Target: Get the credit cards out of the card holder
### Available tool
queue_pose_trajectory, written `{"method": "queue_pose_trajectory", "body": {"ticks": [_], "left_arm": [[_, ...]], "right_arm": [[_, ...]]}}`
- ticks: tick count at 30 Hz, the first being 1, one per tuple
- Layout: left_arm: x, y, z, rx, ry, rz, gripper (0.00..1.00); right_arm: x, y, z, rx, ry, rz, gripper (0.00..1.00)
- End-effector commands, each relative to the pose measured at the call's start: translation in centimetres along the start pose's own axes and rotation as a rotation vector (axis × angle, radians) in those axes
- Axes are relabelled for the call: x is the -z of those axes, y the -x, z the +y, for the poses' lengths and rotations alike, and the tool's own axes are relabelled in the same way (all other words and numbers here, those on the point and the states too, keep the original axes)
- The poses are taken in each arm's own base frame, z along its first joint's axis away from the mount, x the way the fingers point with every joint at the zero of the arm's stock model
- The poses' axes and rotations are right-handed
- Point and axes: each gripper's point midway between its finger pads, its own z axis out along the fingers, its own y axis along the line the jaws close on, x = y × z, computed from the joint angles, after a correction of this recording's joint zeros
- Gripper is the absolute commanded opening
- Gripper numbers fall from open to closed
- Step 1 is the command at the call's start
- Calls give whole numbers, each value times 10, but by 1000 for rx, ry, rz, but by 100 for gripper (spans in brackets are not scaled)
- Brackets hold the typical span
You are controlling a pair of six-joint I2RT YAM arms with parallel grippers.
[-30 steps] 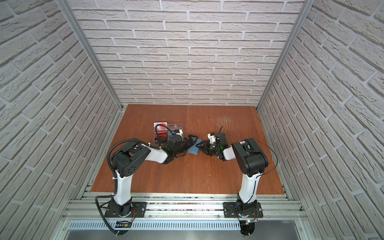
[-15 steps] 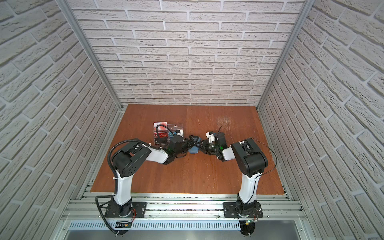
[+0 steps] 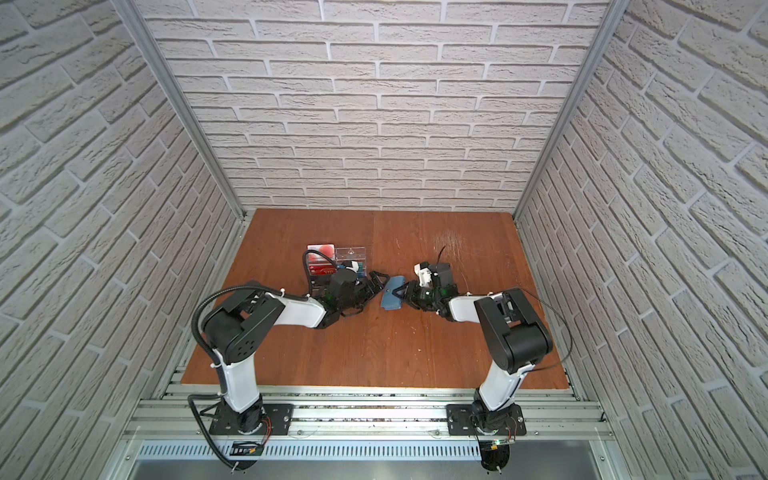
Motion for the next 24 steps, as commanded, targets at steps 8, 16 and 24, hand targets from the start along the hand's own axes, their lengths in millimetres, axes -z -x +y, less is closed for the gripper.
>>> {"method": "queue_pose_trajectory", "body": {"ticks": [8,16,24], "left_arm": [[14,-6,-28,-155,57,75,98],[11,-13,-42,-184,62,130,98],[8,-18,-53,-159,20,145,97]], "right_arm": [[64,24,32,346,-240,-188,6],[65,22,30,399,-326,-180,6],[60,19,32,420,-333,-170,6]]}}
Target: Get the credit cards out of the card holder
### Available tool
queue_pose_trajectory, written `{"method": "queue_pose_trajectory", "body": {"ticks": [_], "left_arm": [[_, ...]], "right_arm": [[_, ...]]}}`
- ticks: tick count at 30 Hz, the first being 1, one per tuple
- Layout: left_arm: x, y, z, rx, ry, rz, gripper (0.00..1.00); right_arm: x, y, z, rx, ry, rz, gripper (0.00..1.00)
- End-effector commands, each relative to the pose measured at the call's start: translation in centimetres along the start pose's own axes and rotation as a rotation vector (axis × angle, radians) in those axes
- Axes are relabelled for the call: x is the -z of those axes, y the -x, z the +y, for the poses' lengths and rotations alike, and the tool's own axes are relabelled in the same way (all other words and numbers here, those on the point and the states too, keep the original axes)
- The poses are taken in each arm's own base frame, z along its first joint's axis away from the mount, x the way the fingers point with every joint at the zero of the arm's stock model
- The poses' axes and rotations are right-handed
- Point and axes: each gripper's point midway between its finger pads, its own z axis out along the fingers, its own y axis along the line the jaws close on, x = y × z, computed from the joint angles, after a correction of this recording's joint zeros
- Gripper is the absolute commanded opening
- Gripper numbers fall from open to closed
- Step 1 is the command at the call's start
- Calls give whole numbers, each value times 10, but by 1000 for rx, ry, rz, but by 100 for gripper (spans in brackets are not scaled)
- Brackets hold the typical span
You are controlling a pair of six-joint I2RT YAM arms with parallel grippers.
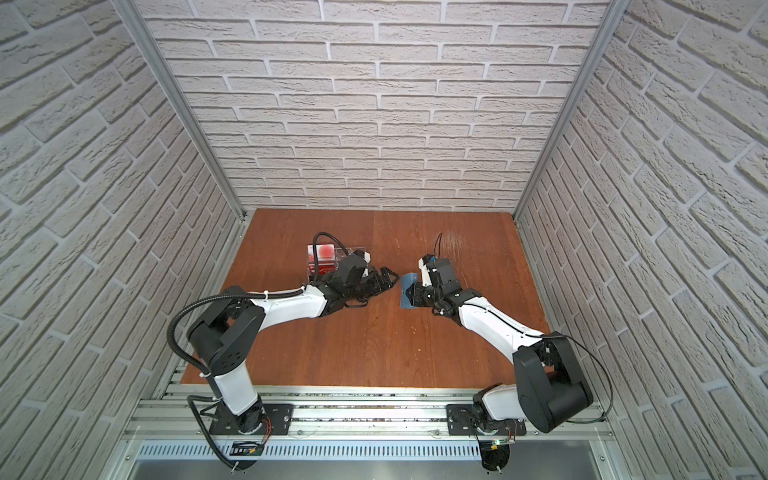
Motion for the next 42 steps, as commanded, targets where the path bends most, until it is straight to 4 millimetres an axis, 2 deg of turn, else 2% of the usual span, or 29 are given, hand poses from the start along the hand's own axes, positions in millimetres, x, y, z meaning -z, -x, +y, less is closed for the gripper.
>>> {"method": "queue_pose_trajectory", "body": {"ticks": [1,9,15,19,22,32,42], "left_arm": [[-2,-3,-12,-2,-42,9,96],[-12,-23,-18,-7,-67,31,81],[-19,-34,-21,-14,-73,56,75],[-20,-35,-18,-14,-66,54,69],[-22,-36,-18,-17,-64,56,60],[-27,-37,-13,-36,-38,58,49],[-28,-36,-8,-58,-6,56,30]], "right_arm": [[4,23,14,42,25,-74,6],[3,24,11,40,5,-75,6],[5,24,9,37,-9,-78,6],[4,24,10,36,0,-74,6],[3,23,11,35,4,-70,6],[-1,22,13,36,18,-62,6],[-1,22,15,38,26,-66,6]]}}
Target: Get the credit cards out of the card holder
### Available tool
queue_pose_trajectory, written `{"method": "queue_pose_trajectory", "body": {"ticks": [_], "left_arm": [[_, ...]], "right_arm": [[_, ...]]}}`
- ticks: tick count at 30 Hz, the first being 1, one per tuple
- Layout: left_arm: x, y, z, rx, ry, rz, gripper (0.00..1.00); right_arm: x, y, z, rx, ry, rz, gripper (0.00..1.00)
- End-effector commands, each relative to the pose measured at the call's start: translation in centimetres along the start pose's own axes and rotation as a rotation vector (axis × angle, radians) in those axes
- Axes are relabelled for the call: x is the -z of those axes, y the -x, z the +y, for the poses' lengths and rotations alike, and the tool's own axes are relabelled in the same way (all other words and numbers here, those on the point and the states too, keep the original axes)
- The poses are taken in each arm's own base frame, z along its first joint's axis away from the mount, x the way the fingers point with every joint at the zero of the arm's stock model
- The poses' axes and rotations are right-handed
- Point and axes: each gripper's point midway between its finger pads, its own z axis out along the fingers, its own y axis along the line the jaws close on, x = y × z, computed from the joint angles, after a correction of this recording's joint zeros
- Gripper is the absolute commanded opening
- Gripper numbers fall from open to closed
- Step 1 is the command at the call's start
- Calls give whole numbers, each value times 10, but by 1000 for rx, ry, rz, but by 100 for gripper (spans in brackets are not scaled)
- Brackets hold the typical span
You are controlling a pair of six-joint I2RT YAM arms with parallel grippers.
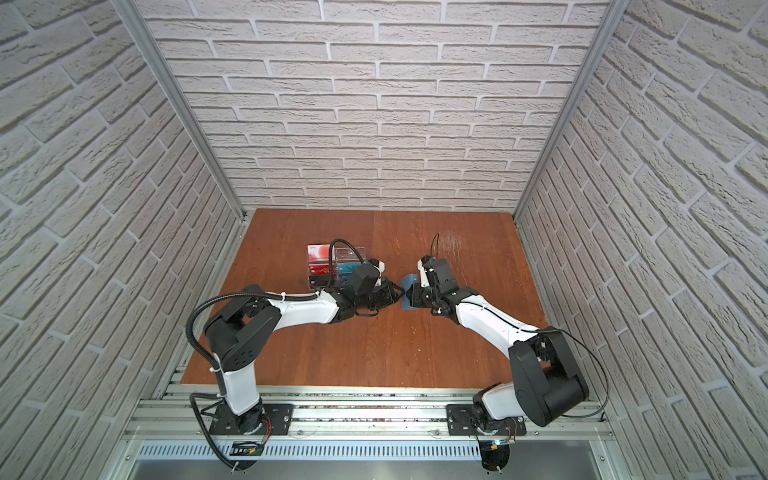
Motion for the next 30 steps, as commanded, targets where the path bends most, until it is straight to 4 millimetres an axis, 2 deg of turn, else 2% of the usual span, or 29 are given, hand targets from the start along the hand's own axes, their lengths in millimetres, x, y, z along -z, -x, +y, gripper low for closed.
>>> {"method": "queue_pose_trajectory", "body": {"ticks": [1,15,21,30], "left_arm": [[-5,4,6,-24,38,-17,29],[-6,4,15,-59,93,-12,4],[-8,2,19,-60,102,-3,0],[-4,0,25,-74,131,-1,0]], "right_arm": [[8,26,22,29,72,-87,6],[5,25,23,31,73,-80,6],[5,26,23,31,69,-81,6],[2,24,20,20,58,-68,6]]}}
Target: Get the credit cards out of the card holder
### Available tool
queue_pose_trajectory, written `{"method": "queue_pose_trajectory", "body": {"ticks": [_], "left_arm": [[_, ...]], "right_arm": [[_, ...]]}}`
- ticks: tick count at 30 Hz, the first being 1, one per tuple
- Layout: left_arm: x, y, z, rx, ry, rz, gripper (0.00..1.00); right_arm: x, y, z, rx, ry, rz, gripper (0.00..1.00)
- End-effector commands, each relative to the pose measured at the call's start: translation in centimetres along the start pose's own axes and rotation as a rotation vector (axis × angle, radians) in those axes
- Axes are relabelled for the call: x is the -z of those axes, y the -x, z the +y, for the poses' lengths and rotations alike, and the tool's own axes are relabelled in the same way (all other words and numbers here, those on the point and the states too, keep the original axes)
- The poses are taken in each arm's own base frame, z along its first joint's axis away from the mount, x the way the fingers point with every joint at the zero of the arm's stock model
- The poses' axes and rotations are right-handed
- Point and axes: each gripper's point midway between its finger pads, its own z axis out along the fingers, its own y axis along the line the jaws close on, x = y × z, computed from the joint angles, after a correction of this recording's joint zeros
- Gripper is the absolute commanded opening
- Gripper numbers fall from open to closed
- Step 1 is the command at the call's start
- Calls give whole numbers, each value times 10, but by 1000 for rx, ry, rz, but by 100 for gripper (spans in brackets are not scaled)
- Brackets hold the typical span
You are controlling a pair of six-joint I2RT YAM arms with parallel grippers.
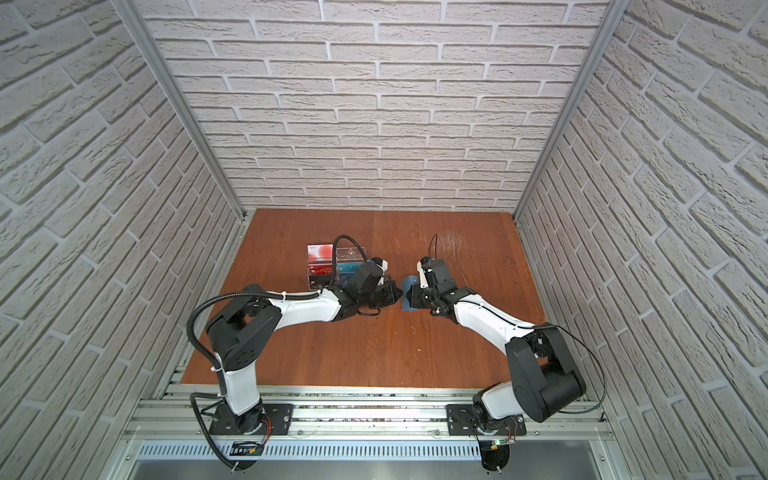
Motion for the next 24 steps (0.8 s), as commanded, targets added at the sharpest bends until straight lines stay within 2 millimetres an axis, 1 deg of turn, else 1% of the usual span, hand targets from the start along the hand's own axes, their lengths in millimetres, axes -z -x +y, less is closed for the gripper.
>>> {"method": "queue_pose_trajectory", "body": {"ticks": [1,12,24], "left_arm": [[-2,-2,26,-14,98,-7,0],[9,-6,44,-52,180,1,0],[15,-6,54,-68,215,-2,0]], "right_arm": [[7,28,23,18,69,-81,6],[3,26,15,1,39,-61,6],[-3,23,13,-9,40,-40,6]]}}
